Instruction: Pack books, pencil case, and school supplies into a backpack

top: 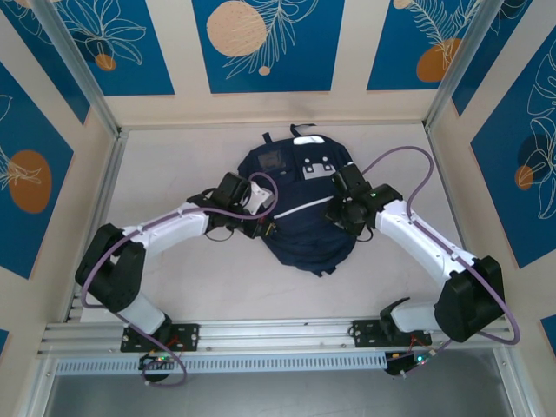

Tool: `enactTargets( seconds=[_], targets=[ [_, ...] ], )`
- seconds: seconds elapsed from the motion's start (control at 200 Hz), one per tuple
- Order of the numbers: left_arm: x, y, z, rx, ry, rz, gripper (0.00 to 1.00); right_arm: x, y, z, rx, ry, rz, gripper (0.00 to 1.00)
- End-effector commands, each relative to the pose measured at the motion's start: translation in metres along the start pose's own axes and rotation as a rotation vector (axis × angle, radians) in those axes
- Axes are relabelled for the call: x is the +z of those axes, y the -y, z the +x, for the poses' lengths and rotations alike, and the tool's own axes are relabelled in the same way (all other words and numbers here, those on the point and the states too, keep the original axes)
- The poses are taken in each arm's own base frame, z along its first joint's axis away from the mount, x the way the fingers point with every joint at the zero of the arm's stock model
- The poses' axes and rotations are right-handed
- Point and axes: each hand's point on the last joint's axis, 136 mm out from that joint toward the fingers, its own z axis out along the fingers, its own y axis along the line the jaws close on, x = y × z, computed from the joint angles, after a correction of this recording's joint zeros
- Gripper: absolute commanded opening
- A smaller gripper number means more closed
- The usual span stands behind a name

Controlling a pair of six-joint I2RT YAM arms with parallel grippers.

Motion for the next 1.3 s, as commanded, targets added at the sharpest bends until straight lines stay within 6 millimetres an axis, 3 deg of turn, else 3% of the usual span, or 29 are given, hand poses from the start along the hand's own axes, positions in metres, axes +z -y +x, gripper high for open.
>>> enactTargets(
  seconds=[0.0,0.08,0.205,0.515,0.74,1.145,1.295],
  targets=[
    [-0.002,0.002,0.003,0.001,0.008,-0.004,0.18,-0.008,-0.003,0.009,-0.001,0.006,0.012,0.53],
    [0.003,0.002,0.007,-0.009,0.001,0.01,0.35,-0.008,-0.012,0.017,-0.017,-0.01,-0.016,0.55],
    [0.015,0.006,0.006,-0.026,-0.008,0.062,0.43,-0.006,-0.029,0.027,-0.023,-0.05,-0.088,0.56],
    [0.027,0.016,-0.003,-0.009,-0.02,0.142,0.39,0.008,-0.046,0.034,-0.023,-0.102,-0.143,0.54],
    [0.016,0.036,-0.003,-0.002,-0.011,0.248,0.36,0.015,-0.046,0.033,-0.02,-0.104,-0.119,0.52],
    [0.007,0.026,-0.001,-0.005,0.01,0.162,0.18,0.022,-0.047,0.034,-0.022,-0.113,-0.1,0.49],
    [0.013,0.016,0.002,-0.026,-0.006,0.117,0.23,0.023,-0.048,0.035,-0.028,-0.118,-0.095,0.49]
  ],
)
